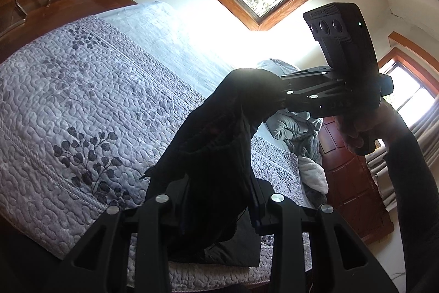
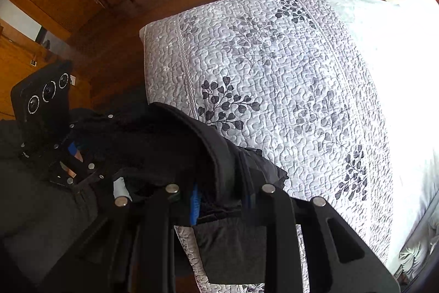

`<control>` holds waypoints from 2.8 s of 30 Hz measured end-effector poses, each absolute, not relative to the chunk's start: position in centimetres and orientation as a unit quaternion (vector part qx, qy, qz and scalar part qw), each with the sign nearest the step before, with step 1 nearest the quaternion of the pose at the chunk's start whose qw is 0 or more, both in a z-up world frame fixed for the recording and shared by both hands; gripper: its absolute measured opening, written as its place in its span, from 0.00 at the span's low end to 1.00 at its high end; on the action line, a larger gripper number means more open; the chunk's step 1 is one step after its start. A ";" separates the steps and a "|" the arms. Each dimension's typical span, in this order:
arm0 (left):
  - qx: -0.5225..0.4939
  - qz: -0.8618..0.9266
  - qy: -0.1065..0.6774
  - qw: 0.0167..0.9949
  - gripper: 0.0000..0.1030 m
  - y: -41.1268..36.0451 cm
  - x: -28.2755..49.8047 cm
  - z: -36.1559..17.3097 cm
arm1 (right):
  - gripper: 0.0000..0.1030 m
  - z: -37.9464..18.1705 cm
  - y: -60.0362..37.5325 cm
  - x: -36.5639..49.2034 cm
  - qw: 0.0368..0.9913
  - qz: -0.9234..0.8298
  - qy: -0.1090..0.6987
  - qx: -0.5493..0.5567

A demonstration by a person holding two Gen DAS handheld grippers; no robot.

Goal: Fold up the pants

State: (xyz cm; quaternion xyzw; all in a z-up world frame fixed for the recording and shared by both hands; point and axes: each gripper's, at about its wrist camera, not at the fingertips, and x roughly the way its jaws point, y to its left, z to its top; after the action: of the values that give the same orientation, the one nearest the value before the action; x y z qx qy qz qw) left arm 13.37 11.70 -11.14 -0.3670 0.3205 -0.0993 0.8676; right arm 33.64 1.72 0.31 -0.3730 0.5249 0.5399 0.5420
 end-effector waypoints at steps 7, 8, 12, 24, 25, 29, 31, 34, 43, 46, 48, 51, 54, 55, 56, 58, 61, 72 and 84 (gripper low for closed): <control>-0.350 -0.111 0.324 0.872 0.33 9.3 13.7 -10.1 | 0.21 1.1 -1.1 33.6 0.562 0.530 0.520 -0.365; -0.347 -0.112 0.324 0.873 0.33 9.0 13.8 -10.0 | 0.21 1.2 -1.5 33.6 0.565 0.528 0.519 -0.363; -0.335 -0.120 0.327 0.876 0.33 7.5 14.1 -9.5 | 0.21 1.5 -3.1 33.7 0.575 0.523 0.517 -0.358; -0.306 -0.145 0.335 0.879 0.33 3.3 14.8 -8.6 | 0.21 2.2 -8.2 33.9 0.600 0.502 0.517 -0.347; -0.303 -0.148 0.336 0.879 0.33 2.9 14.9 -8.5 | 0.21 2.2 -8.6 34.0 0.602 0.500 0.517 -0.346; -0.292 -0.158 0.339 0.880 0.33 1.3 15.1 -8.3 | 0.21 2.1 -10.5 34.0 0.611 0.493 0.518 -0.340; -0.287 -0.163 0.342 0.880 0.33 0.5 15.3 -8.3 | 0.21 2.1 -11.4 34.0 0.614 0.490 0.519 -0.337; -0.280 -0.170 0.345 0.880 0.33 -0.6 15.4 -8.3 | 0.21 2.0 -12.7 34.0 0.618 0.484 0.521 -0.336; -0.261 -0.190 0.356 0.877 0.33 -3.7 15.7 -8.7 | 0.21 1.1 -16.4 34.0 0.627 0.468 0.530 -0.326; -0.255 -0.196 0.360 0.875 0.33 -4.6 15.6 -8.9 | 0.21 0.8 -17.7 33.9 0.630 0.462 0.533 -0.324; -0.251 -0.200 0.363 0.875 0.33 -5.1 15.6 -9.0 | 0.21 0.5 -18.5 33.8 0.631 0.459 0.534 -0.325; -0.245 -0.205 0.367 0.873 0.33 -6.1 15.6 -9.2 | 0.21 0.1 -19.8 33.8 0.633 0.455 0.537 -0.323; -0.239 -0.211 0.372 0.872 0.33 -7.1 15.7 -9.3 | 0.20 -0.3 -21.0 33.9 0.636 0.451 0.539 -0.320; -0.237 -0.212 0.374 0.871 0.33 -7.4 15.8 -9.4 | 0.20 -0.5 -21.5 34.0 0.637 0.450 0.539 -0.318; -0.236 -0.214 0.375 0.870 0.33 -7.7 15.9 -9.5 | 0.20 -0.7 -21.8 34.0 0.638 0.449 0.540 -0.316; -0.233 -0.216 0.378 0.869 0.33 -8.3 15.9 -9.7 | 0.20 -1.0 -22.5 34.1 0.640 0.447 0.541 -0.312; -0.230 -0.221 0.383 0.867 0.33 -9.4 16.1 -10.0 | 0.20 -1.7 -23.4 34.3 0.642 0.445 0.543 -0.308; -0.212 -0.237 0.403 0.858 0.33 -13.3 16.9 -11.7 | 0.18 -4.4 -27.9 34.8 0.647 0.436 0.554 -0.291; -0.195 -0.245 0.427 0.848 0.33 -16.9 18.0 -13.8 | 0.17 -7.7 -31.5 36.0 0.646 0.432 0.568 -0.272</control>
State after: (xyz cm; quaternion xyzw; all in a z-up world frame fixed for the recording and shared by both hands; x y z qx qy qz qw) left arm 17.99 -16.91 -13.82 -0.1952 0.4269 -0.2452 0.8482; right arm 36.04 -31.53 -7.69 -0.2718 0.5675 0.4322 0.6459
